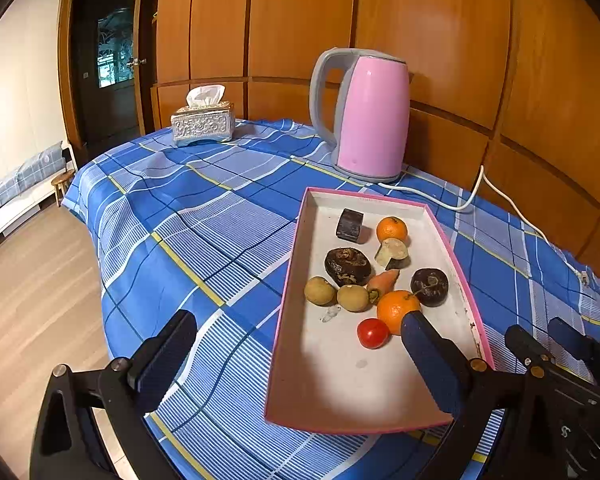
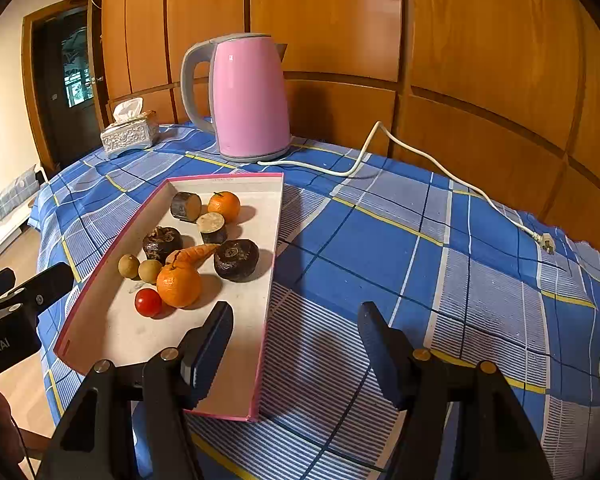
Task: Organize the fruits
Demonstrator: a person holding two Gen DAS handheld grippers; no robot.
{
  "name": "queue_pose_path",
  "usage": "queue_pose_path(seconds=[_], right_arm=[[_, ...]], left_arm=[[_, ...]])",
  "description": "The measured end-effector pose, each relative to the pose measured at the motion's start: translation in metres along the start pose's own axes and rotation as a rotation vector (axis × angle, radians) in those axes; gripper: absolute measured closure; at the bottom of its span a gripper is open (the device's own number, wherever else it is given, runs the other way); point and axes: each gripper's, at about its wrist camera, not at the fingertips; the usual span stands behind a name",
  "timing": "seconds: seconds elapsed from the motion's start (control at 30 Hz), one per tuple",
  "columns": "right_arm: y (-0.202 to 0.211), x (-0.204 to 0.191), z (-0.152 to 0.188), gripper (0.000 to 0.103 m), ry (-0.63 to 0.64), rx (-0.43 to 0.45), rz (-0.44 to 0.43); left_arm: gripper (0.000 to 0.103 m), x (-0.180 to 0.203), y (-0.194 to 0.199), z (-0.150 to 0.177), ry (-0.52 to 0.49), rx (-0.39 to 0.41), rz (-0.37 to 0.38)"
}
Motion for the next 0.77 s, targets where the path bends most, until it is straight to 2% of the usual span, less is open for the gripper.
queue_pose_path(seconds=[0.77], right_arm=[[-0.0019,-0.0001,0.0006,0.037,0.002,-0.004,0.001]], left_arm=[[0.000,-0.0028,-0.0026,-0.0001,0.014,-0.009,0.025]])
Point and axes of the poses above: each gripper's, at about its wrist camera, not at the fingertips, and y roughly against the way its jaws point, x to its right, z to its underside
